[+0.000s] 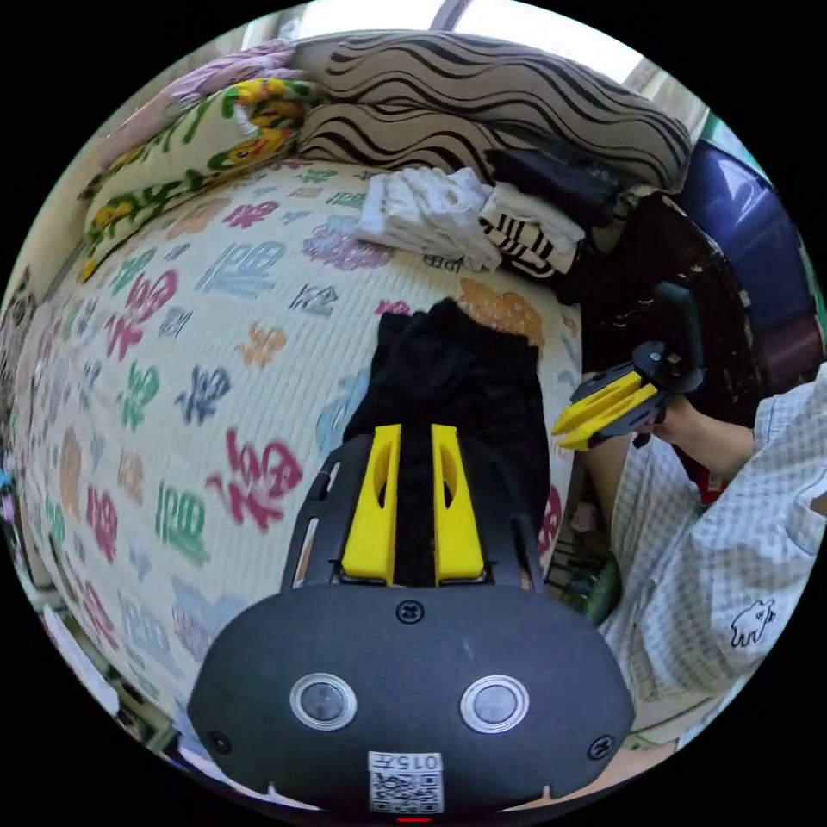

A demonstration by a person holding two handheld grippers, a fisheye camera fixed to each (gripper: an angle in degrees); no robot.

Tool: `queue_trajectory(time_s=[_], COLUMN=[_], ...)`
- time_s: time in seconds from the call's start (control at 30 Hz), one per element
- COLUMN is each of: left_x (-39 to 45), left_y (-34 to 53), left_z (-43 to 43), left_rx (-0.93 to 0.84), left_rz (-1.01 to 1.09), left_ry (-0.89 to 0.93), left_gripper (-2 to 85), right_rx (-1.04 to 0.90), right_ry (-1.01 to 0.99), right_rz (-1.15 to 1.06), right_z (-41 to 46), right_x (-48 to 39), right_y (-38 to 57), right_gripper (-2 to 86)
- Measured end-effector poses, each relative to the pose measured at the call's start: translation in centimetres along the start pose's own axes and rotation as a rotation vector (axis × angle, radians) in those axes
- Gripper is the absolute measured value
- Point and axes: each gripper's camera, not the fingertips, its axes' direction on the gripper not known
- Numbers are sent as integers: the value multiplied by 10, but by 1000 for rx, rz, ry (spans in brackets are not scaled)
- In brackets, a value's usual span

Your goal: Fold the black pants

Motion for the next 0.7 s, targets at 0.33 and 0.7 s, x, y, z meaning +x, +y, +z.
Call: queue_trajectory(time_s=[0.33,0.7], left_x=[-28,-25], left_y=[241,307], left_z=[-27,-63], left_rx=[-33,105], left_rz=[-511,-536], left_ry=[-37,-80], left_gripper=[87,2], right_rx=[-187,-248], right_ry=[190,294], right_rz=[14,-60], right_z=[221,290], right_x=[-91,-103], right_y=[24,109], right_gripper=[121,1])
